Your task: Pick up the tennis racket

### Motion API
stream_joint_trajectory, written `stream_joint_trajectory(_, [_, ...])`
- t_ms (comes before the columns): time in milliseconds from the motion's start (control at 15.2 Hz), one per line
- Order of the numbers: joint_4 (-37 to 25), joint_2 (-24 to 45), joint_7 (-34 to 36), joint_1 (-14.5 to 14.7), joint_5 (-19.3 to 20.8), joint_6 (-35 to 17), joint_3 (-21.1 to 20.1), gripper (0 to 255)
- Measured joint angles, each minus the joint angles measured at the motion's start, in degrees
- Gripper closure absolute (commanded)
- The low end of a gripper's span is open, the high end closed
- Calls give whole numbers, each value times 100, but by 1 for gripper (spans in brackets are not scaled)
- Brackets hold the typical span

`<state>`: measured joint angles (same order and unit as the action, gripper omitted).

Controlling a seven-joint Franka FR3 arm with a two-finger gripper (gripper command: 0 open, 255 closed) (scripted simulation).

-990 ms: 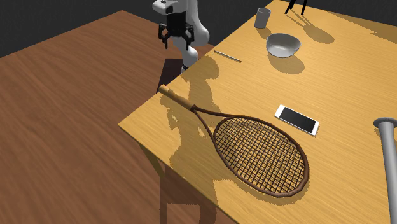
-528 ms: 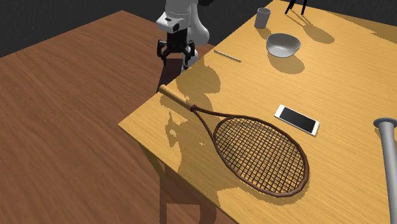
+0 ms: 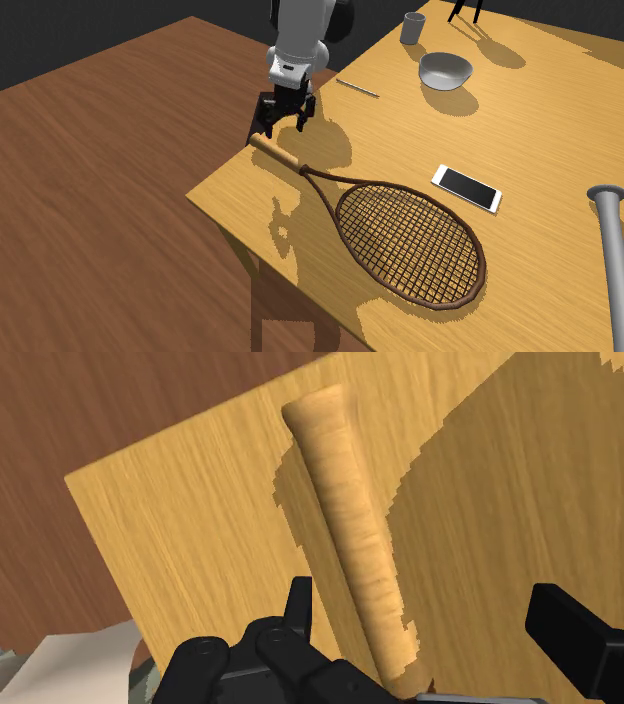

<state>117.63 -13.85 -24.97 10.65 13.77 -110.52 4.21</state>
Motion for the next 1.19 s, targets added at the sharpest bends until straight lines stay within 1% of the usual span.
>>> stream_joint_trajectory(330, [-617, 847, -654, 183, 157, -426, -109, 0])
stream_joint_trajectory(462, [-613, 983, -730, 199, 191, -593, -119, 0])
stream_joint_trajectory(858, [-290, 1102, -645, 197, 258, -1033, -117, 0])
stream_joint_trajectory(924, [-247, 1097, -643, 192, 263, -1072, -113, 255])
stream_joint_trajectory(1188, [-217, 1080, -644, 188, 270, -1110, -108, 255])
